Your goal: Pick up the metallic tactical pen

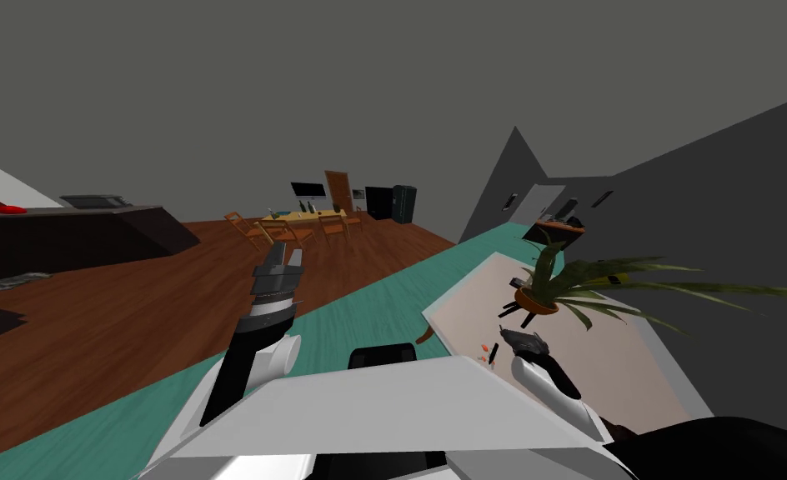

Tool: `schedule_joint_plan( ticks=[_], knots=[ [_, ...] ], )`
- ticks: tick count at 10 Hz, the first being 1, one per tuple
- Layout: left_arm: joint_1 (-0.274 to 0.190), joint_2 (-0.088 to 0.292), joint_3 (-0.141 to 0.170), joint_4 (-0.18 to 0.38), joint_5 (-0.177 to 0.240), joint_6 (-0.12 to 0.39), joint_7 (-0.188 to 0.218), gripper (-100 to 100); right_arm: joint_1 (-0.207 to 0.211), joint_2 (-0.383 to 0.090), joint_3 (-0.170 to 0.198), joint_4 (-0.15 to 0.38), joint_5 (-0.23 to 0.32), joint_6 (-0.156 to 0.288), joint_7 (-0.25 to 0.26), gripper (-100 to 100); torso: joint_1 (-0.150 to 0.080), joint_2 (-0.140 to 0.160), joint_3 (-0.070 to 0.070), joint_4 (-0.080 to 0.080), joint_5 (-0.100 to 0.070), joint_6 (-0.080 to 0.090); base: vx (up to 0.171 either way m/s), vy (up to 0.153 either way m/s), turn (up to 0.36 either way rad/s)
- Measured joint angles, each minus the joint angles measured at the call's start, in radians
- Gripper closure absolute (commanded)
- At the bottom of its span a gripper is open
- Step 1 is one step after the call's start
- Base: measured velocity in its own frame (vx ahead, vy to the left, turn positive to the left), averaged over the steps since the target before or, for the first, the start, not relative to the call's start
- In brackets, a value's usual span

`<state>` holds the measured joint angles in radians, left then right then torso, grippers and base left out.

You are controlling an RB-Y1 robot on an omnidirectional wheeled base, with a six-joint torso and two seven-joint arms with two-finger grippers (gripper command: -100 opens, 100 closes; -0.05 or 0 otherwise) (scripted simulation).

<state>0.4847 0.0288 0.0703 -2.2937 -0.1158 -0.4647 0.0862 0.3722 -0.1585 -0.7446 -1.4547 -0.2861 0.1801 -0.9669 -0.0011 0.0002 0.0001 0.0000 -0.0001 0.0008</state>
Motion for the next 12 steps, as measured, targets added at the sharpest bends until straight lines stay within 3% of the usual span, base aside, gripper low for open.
schedule_joint_plan(
  ticks=[2, 9, 12],
  knots=[
    [0.000, 0.000, 0.000, 0.000, 0.000, 0.000, 0.000, 0, -0.024, -0.018, -0.026, 0.076, -0.018, 0.036, -0.048, -100, 0.000, 0.000, 0.000, 0.000, 0.000, 0.000, 0.000, -0.020, 0.080],
    [0.000, 0.000, 0.000, 0.000, 0.000, 0.000, 0.000, 0, -0.080, -0.011, -0.116, 0.218, -0.050, 0.184, -0.204, -100, 0.000, 0.000, 0.000, 0.000, 0.000, 0.001, -0.003, -0.021, 0.063],
    [0.000, 0.000, 0.000, 0.000, 0.000, 0.000, 0.000, 0, -0.109, -0.014, -0.161, 0.283, -0.069, 0.268, -0.285, -100, -0.001, 0.000, 0.000, 0.000, 0.000, 0.001, -0.007, -0.032, 0.056]
  ],
)
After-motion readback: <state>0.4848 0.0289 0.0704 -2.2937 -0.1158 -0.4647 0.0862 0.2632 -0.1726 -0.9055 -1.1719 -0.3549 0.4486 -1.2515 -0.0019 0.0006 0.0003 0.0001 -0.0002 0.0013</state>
